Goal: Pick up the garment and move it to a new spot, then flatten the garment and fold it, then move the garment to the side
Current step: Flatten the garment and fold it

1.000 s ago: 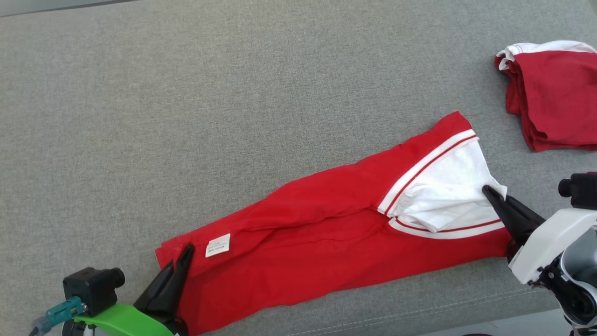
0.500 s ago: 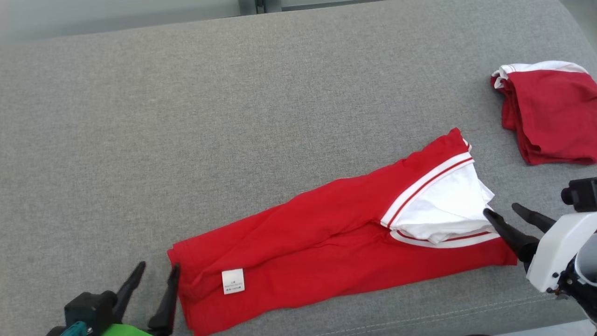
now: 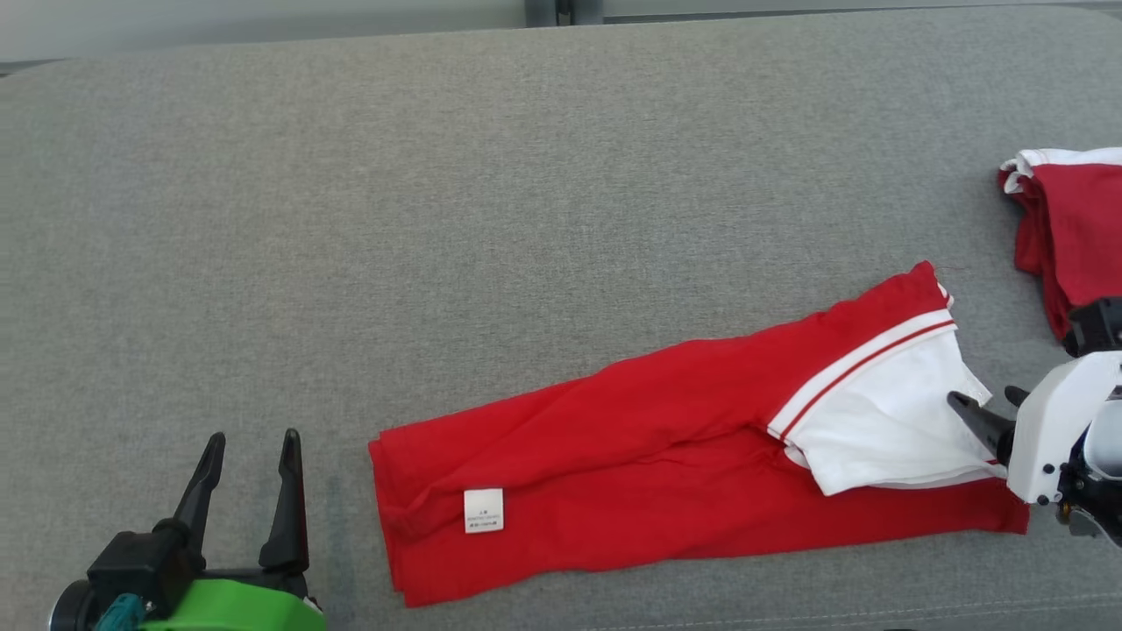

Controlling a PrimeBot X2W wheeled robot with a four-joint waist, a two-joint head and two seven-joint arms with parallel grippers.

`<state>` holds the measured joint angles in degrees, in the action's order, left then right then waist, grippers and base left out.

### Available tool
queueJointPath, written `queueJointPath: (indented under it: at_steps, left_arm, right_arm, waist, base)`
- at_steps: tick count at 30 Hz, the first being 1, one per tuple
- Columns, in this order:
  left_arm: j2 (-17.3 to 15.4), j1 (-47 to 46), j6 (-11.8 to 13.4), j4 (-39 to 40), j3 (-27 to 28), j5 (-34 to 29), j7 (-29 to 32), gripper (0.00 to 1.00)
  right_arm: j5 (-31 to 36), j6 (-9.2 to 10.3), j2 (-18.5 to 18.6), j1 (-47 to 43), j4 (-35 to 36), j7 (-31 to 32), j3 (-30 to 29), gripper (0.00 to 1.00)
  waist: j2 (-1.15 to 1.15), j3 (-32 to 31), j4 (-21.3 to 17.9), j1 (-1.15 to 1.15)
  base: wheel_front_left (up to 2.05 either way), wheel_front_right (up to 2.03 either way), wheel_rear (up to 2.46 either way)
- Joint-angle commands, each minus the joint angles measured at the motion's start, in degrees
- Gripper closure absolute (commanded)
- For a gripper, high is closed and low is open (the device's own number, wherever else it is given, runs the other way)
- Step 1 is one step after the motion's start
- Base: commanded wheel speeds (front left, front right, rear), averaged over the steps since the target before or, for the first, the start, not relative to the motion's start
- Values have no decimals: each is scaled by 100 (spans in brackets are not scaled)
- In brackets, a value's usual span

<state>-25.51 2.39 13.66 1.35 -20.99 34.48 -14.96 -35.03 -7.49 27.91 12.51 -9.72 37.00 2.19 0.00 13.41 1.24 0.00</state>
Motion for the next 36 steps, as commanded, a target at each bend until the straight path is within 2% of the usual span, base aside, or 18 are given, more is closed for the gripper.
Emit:
queueJointPath:
  at_steps: [1,5,8,9,10,17,22,25,27,30,33,36]
  left_arm:
    - [138,-163,-117,-39,29,-103,-23,0]
    - [368,-245,-400,-237,-12,-176,-21,0]
    - [486,-285,-534,-361,6,-182,-21,0]
    - [546,-300,-594,-430,29,-172,-21,0]
    - [598,-309,-655,-487,52,-183,-22,0]
    - [857,-192,-1036,-901,311,-297,-22,0]
    - [1114,-151,-1242,-1172,384,-390,-22,0]
    - [1263,-72,-1342,-1273,385,-475,-22,0]
    - [1336,-39,-1396,-1325,408,-533,-23,0]
    - [1422,35,-1473,-1370,446,-622,-23,0]
    - [1490,77,-1507,-1356,531,-718,-23,0]
    - [1436,55,-1558,-1477,421,-885,-23,0]
  right_arm:
    - [-4,1,1,119,-314,100,64,0]
    - [-376,-1,-163,167,-846,352,63,0]
    - [-590,-1,-262,160,-952,413,131,0]
    - [-747,-11,-338,164,-962,456,175,14]
    - [-920,-20,-388,182,-945,452,183,100]
    - [-1310,5,-10,311,-1065,252,-244,100]
    - [-1214,5,431,151,-1340,236,-895,100]
    - [-1135,1,639,106,-1204,335,-1240,100]
    - [-1177,1,693,101,-883,444,-1307,100]
    - [-1380,0,637,27,-73,693,-1087,100]
    - [-1597,1,560,-74,948,971,-538,100]
    - [-1701,0,182,-1,1728,1131,78,100]
  waist:
    - [0,112,299,0]
    - [0,102,504,0]
    - [0,81,558,0]
    - [0,64,575,0]
    - [0,45,582,0]
    - [0,-294,461,0]
    - [0,-509,461,0]
    - [0,-584,457,0]
    - [0,-611,435,0]
    - [0,-657,377,0]
    - [0,-626,245,0]
    - [0,-547,57,0]
  base:
    - [0,0,0]
    - [0,0,0]
    - [0,0,0]
    - [0,0,0]
    - [0,0,0]
    - [0,0,0]
    - [0,0,0]
    - [0,0,0]
    - [0,0,0]
    - [0,0,0]
    - [0,0,0]
    - [0,0,0]
